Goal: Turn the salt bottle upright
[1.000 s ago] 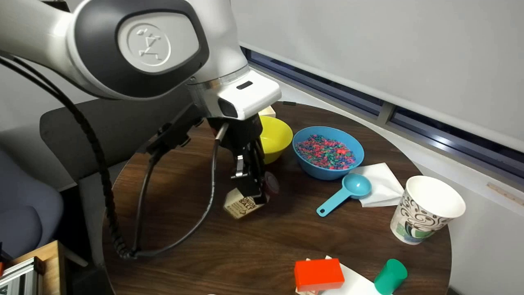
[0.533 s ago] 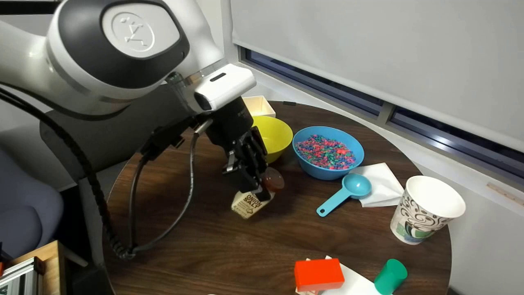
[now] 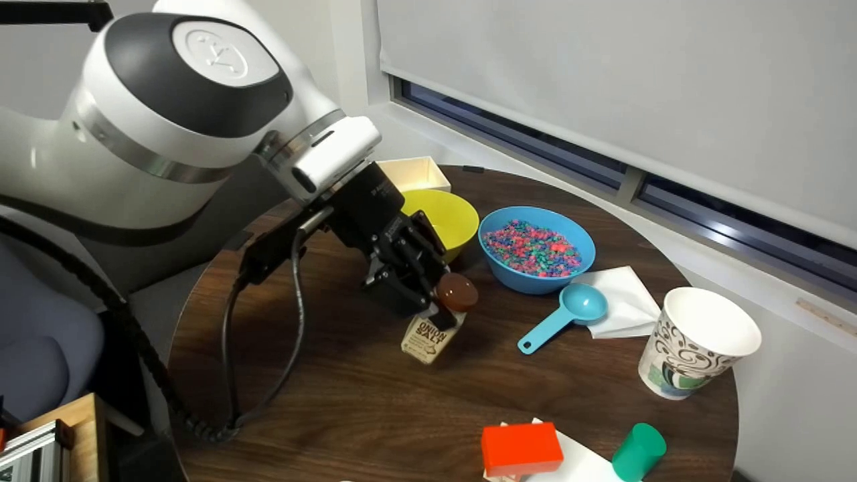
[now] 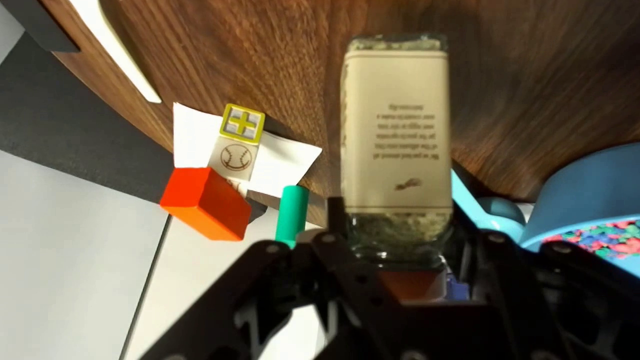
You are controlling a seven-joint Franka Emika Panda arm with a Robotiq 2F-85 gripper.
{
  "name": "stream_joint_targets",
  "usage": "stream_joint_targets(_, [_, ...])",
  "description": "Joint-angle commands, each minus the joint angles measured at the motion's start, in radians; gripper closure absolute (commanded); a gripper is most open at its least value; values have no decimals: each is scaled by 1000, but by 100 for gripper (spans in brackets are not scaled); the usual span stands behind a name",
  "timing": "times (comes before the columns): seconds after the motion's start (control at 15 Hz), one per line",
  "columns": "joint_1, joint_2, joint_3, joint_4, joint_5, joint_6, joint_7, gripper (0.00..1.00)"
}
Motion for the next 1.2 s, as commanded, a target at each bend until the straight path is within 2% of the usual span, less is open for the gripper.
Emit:
stream_joint_targets(0.0, [20, -3, 0, -29, -121, -12, 137, 77])
stream_joint_targets(0.6, [59, 38, -9, -37, -315, -37, 356, 77])
stream_joint_targets(1.13, [83, 87, -13, -29, -418, -63, 456, 77])
